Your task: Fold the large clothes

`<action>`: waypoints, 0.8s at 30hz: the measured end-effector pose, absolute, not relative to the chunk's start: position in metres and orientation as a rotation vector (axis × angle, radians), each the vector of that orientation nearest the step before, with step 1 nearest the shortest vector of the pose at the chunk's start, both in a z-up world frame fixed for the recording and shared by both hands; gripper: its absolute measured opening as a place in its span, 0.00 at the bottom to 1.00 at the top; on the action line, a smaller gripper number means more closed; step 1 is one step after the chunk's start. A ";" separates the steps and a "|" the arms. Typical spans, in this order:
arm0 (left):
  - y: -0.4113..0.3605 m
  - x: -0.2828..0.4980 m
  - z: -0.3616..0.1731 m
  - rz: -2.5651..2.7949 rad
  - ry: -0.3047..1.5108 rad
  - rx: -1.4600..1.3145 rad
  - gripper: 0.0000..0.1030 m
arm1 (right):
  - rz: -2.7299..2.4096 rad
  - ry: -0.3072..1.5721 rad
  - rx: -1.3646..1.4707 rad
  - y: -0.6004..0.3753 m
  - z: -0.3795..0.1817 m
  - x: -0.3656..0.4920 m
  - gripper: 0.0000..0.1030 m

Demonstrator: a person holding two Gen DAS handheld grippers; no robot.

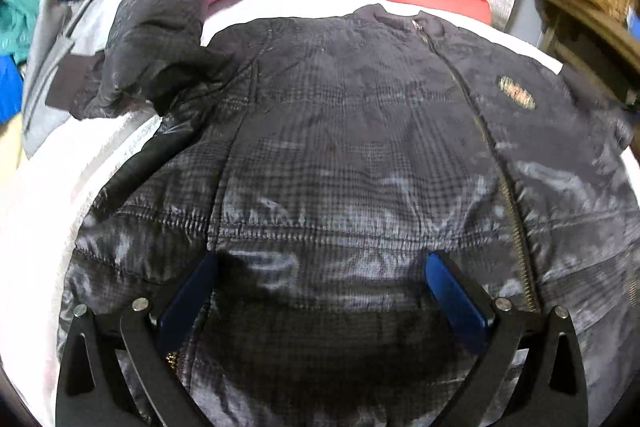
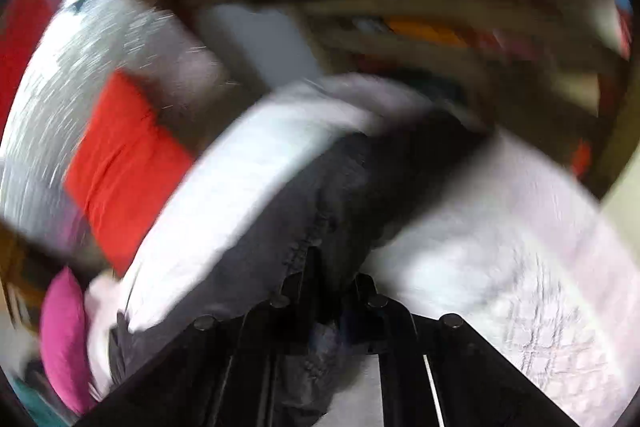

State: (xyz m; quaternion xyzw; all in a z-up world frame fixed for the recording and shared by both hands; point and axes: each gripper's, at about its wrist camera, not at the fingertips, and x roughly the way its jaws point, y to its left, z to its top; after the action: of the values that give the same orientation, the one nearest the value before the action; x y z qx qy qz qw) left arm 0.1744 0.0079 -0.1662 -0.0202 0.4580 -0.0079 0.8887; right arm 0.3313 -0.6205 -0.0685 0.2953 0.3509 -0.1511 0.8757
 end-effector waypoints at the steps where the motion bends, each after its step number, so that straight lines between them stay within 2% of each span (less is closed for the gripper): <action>1: 0.013 0.176 -0.164 -0.027 0.951 -0.069 1.00 | -0.290 0.713 0.562 -0.602 -0.049 0.335 0.08; 6: 0.038 0.176 -0.154 -0.032 0.939 -0.240 1.00 | -0.076 0.580 0.405 -0.478 0.045 0.343 0.08; 8: 0.050 0.175 -0.151 -0.014 0.926 -0.295 1.00 | 0.025 0.550 0.352 -0.420 0.066 0.340 0.08; 10: 0.062 0.174 -0.145 0.016 0.895 -0.338 1.00 | 0.112 0.539 0.294 -0.360 0.074 0.331 0.08; 13: 0.077 0.169 -0.136 0.067 0.839 -0.369 1.00 | 0.214 0.577 0.205 -0.268 0.047 0.316 0.11; 14: 0.081 0.171 -0.135 0.078 0.827 -0.377 1.00 | 0.260 0.632 0.187 -0.237 0.022 0.314 0.15; 15: 0.085 0.170 -0.133 0.091 0.814 -0.391 1.00 | 0.294 0.685 0.171 -0.216 0.002 0.314 0.33; 16: 0.089 0.171 -0.132 0.098 0.807 -0.406 1.00 | 0.306 0.743 0.148 -0.198 -0.025 0.321 0.68; 17: 0.093 0.169 -0.133 0.101 0.804 -0.417 1.00 | 0.303 0.803 0.127 -0.180 -0.056 0.321 0.81; 18: 0.095 0.169 -0.133 0.105 0.804 -0.426 1.00 | 0.299 0.847 0.111 -0.170 -0.075 0.321 0.84; 20: 0.098 0.169 -0.134 0.111 0.807 -0.441 1.00 | 0.299 0.940 0.106 -0.161 -0.107 0.323 0.84; 24: 0.105 0.166 -0.131 0.118 0.794 -0.488 1.00 | 0.297 0.884 0.241 -0.194 -0.087 0.318 0.84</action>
State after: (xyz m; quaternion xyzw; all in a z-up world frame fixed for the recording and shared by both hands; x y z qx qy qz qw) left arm 0.1660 0.1051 -0.1307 -0.2350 0.3825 0.0571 0.8918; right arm 0.3178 -0.1941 -0.0871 0.1160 0.4251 0.1429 0.8862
